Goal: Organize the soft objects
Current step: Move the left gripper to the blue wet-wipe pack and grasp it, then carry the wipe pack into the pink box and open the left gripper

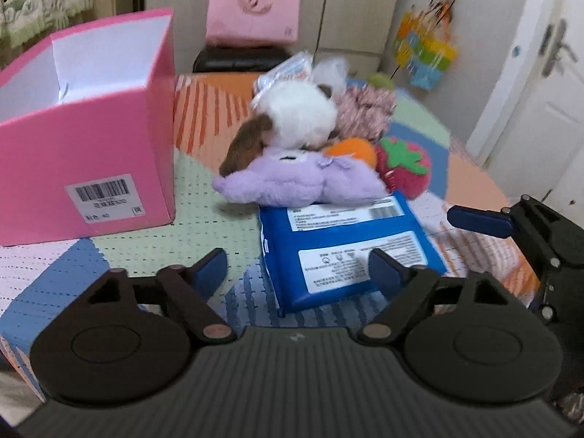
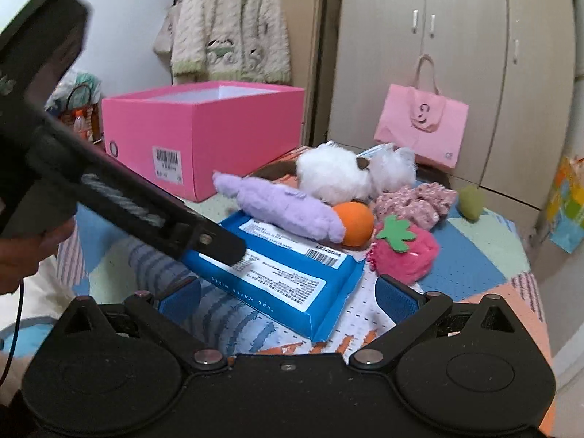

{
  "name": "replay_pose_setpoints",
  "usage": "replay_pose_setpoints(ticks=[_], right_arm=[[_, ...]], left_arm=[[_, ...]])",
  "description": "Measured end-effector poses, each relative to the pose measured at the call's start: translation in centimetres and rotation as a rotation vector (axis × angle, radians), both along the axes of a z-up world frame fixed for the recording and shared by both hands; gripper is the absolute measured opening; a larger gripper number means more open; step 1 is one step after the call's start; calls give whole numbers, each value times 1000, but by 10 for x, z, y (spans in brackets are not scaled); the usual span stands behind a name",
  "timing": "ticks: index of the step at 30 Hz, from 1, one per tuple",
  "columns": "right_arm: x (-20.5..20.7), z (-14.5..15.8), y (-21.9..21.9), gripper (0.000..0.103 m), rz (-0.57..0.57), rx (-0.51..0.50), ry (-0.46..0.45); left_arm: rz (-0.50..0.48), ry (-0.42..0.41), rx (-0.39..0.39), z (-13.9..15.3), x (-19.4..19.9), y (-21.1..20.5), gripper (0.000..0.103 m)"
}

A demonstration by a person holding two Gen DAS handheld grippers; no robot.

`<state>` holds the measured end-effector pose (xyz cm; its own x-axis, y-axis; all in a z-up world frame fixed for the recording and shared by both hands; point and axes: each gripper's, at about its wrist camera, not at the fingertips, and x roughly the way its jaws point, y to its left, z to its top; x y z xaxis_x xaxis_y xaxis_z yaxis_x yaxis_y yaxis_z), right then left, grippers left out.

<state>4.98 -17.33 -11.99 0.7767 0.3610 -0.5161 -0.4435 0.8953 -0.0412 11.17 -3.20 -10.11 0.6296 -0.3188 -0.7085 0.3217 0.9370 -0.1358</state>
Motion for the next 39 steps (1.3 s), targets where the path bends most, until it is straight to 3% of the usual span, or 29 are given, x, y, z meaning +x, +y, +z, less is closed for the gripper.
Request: replay_pose_setpoints(ticks=[4,5,6,10,18,24,30,39], right_arm=[[14,-6,-7,100,-2,64,45],[17,-9,-9,95,1,76,57],[19,-11,-9,88,3,82,72],[13,-16,-1,82,14,52,60],[8,-13,3,73,-41,74,66],[5,-7,4,72,-66,73,99],[-1,4,5,71,-77,71,162],[-18,23,20,71,-52,75,227]], left_arm=[[2,36,1,-7,8,-6,78],[2,41,-12,-8,9,-4,77],[-2,45,-19,-8,10,-4,73],[-58,61,-57,-8,6,-5,59],[-76,30,-50,-6,-4,-16,58],[-114,94,-64,1,-4,-17,65],[-182,145,-18,14,-10,-21,65],[-199,177,6,35,-33,-5,65]])
